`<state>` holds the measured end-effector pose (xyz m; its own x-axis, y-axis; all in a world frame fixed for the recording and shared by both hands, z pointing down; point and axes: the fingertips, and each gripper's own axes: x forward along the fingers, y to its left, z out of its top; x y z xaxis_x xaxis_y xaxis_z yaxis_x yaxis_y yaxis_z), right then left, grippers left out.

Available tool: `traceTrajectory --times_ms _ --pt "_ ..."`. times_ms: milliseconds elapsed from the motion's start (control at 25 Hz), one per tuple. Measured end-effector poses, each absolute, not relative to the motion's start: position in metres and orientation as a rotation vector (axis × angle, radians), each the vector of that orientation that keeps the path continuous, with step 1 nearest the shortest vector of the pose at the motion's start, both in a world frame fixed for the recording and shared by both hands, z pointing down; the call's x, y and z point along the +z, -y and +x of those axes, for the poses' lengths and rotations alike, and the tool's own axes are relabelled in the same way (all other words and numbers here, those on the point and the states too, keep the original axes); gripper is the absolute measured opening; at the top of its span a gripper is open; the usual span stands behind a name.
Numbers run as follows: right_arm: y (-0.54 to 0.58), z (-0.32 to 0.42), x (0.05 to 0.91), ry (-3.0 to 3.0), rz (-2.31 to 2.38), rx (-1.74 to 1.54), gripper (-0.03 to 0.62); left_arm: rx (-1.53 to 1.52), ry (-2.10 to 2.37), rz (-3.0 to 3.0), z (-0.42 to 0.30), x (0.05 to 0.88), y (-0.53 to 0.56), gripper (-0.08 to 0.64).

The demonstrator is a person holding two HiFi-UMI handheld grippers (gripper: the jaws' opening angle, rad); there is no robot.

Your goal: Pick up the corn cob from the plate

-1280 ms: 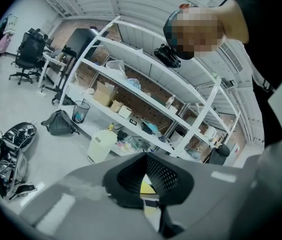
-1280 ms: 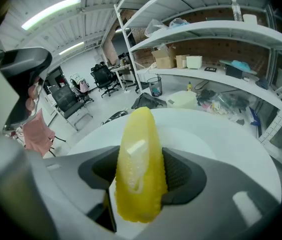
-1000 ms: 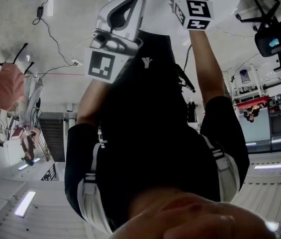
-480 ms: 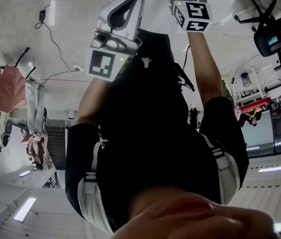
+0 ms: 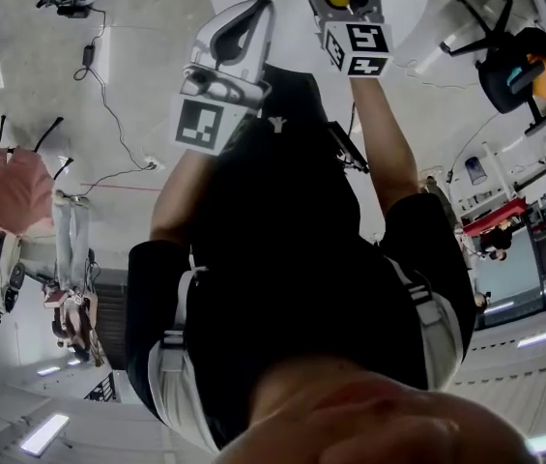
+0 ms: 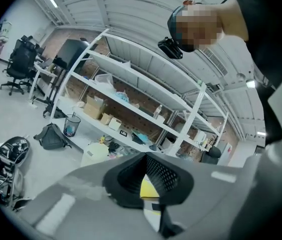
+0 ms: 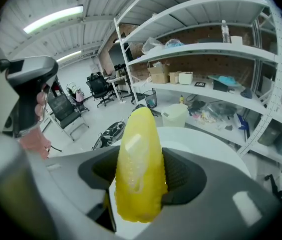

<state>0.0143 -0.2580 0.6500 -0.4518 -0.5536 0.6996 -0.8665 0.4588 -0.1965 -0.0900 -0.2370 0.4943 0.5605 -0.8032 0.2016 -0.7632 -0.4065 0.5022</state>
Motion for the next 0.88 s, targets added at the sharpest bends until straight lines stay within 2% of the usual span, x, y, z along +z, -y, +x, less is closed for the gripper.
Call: traceTrajectory --times_ms 880 --pt "0.215 0.005 0.52 2.227 1.356 0.642 0.265 -0.208 1.215 2.427 -0.099 0.395 0.202 0.005"
